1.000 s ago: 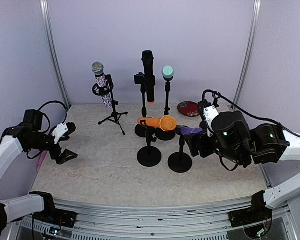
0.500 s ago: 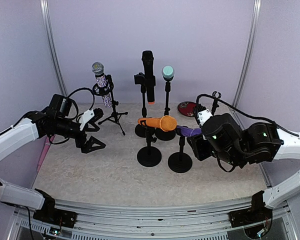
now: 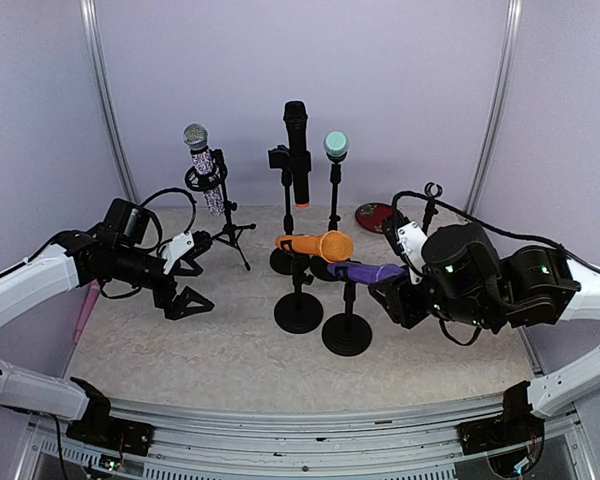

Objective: Remove the microphone from the stand

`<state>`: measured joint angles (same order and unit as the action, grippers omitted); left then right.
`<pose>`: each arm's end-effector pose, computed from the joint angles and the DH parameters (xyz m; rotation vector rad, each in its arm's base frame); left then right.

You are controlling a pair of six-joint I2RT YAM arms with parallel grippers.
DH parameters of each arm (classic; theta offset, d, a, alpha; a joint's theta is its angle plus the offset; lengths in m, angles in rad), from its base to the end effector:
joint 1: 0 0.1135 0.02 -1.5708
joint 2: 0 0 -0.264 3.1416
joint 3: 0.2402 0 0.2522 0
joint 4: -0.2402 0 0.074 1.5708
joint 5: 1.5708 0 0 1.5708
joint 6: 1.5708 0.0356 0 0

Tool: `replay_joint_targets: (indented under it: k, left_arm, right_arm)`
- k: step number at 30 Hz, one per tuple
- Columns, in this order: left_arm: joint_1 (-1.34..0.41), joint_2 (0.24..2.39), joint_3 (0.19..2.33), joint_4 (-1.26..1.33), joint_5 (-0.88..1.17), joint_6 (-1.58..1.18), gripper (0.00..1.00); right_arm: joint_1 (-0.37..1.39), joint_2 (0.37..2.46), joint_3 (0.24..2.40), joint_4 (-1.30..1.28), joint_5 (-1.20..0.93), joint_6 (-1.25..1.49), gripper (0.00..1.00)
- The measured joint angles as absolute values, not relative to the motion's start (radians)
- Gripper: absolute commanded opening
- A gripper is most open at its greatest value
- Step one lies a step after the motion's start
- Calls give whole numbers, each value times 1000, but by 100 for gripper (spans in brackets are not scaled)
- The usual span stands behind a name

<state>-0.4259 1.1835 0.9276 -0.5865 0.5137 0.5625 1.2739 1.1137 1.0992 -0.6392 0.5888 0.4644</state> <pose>0.2135 -0.1161 0.2756 1.3105 1.9405 -0.5499 0.0866 0.2156 0.3438 -0.5382 2.0549 0.3809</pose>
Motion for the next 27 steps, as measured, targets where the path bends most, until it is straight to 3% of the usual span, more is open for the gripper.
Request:
replay_joint_targets:
  k: [10,27]
  left_arm:
    - [-358,1129,908,-635,511,593,99]
    - [-267,1059,886,-692,517,635,99]
  right_arm:
    - [1387,1077,1096,-616,451,416,0]
    - [1509,1465,1225,-166,520,228,0]
